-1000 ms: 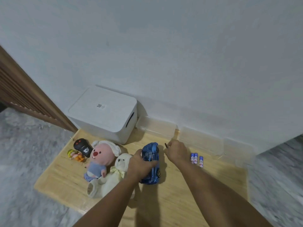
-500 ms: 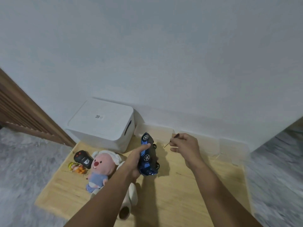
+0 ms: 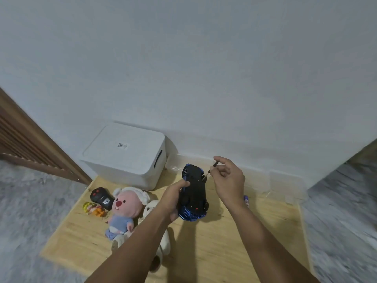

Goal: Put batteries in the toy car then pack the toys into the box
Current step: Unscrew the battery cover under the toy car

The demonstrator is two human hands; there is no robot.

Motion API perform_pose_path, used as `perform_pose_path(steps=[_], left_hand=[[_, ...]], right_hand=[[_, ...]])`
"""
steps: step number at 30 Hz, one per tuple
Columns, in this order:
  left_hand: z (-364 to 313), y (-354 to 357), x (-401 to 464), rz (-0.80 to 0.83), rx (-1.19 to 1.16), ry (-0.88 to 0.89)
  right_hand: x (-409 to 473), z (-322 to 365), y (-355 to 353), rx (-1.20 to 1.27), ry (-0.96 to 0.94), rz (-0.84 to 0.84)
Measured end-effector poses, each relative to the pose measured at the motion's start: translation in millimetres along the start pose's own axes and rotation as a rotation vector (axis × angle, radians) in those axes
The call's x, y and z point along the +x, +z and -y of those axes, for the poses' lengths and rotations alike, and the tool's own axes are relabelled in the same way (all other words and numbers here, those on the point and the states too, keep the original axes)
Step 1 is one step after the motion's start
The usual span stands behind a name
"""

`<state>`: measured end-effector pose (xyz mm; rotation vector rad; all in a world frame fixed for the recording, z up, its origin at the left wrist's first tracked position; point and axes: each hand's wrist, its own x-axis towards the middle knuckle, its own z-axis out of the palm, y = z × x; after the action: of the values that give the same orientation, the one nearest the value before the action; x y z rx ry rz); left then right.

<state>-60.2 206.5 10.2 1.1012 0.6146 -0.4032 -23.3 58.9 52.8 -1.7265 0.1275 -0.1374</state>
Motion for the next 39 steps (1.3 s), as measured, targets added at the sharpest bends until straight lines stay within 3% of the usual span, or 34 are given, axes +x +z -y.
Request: perform_pose_path(steps=[9, 19, 39], left_hand=[[0, 13, -3, 0.013, 0.015, 0.073], [-5, 29, -5, 0.152, 0.006, 0.252], [-6, 35, -9, 0.17, 0.047, 0.259]], right_hand=[[3, -4, -1, 0.004, -0.05, -0.01], [8, -7, -5, -0.043, -0.079, -0.054], [9, -8, -6, -0.081, -0.131, -0.041]])
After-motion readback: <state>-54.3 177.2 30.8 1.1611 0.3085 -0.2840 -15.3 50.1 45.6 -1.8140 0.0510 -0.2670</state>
